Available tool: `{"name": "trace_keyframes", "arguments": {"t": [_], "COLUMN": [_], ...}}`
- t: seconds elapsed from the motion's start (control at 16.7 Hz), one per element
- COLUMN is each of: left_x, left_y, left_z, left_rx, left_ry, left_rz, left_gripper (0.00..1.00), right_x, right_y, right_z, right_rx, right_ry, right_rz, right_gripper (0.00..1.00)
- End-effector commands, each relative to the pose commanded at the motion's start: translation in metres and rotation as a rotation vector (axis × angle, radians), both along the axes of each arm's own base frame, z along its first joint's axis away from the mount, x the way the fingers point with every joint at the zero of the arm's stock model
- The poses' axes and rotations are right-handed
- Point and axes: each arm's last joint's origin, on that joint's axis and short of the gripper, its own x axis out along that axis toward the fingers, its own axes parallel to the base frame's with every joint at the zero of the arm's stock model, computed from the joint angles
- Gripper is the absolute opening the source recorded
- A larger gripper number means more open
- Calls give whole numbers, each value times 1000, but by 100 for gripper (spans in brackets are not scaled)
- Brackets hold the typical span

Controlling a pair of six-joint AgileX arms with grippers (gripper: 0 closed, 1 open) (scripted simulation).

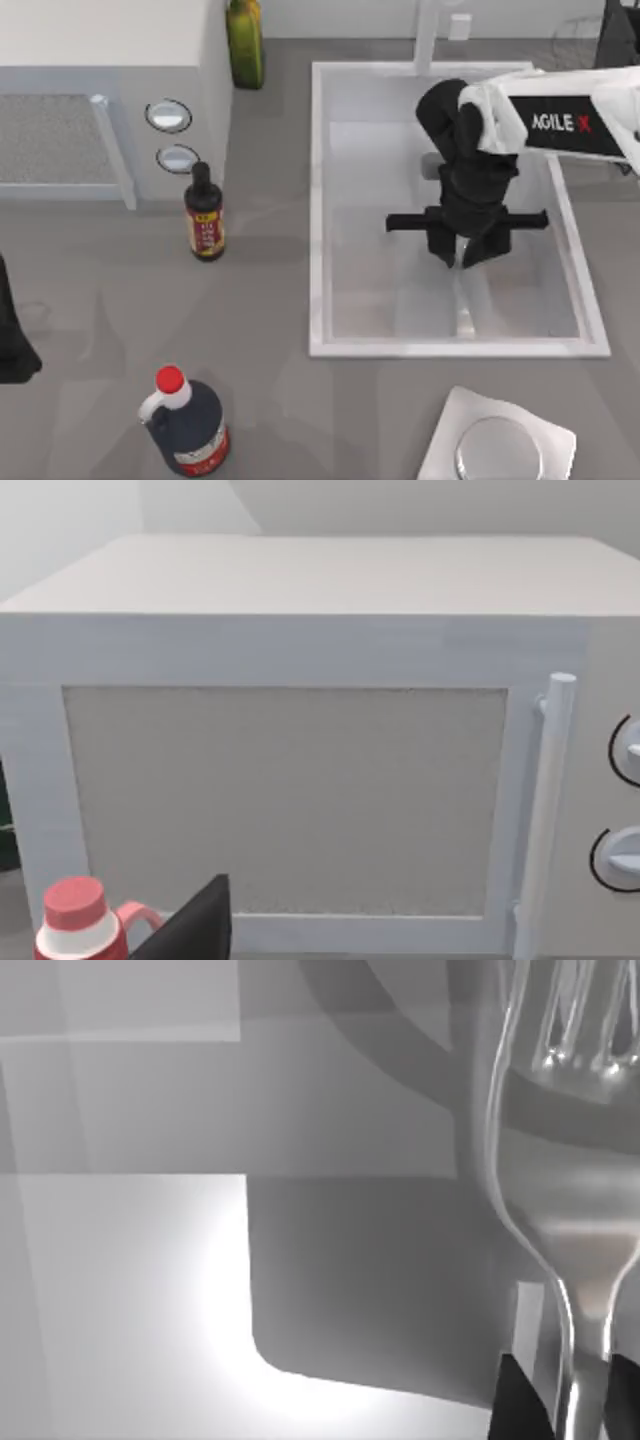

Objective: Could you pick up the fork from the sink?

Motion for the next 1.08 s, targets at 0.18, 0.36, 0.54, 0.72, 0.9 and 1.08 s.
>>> {"name": "trace_keyframes", "arguments": {"t": [0.18, 0.36, 0.54, 0.72, 0.9, 1.08], "left_x": [0, 0, 0, 0, 0, 0], "left_y": [0, 0, 0, 0, 0, 0], "left_z": [0, 0, 0, 0, 0, 0], "left_rx": [0, 0, 0, 0, 0, 0], "left_ry": [0, 0, 0, 0, 0, 0], "left_rz": [0, 0, 0, 0, 0, 0], "left_gripper": [100, 100, 100, 100, 100, 100], "right_x": [0, 5, 8, 13, 10, 6], "right_y": [0, 0, 1, 3, 2, 0], "right_z": [0, 23, 36, 74, 124, 165], "right_rx": [0, 0, 2, -1, -8, -3], "right_ry": [0, -45, -50, -44, -25, -39], "right_rz": [0, 7, 7, 7, 7, 7], "right_gripper": [0, 0, 0, 0, 0, 0]}}
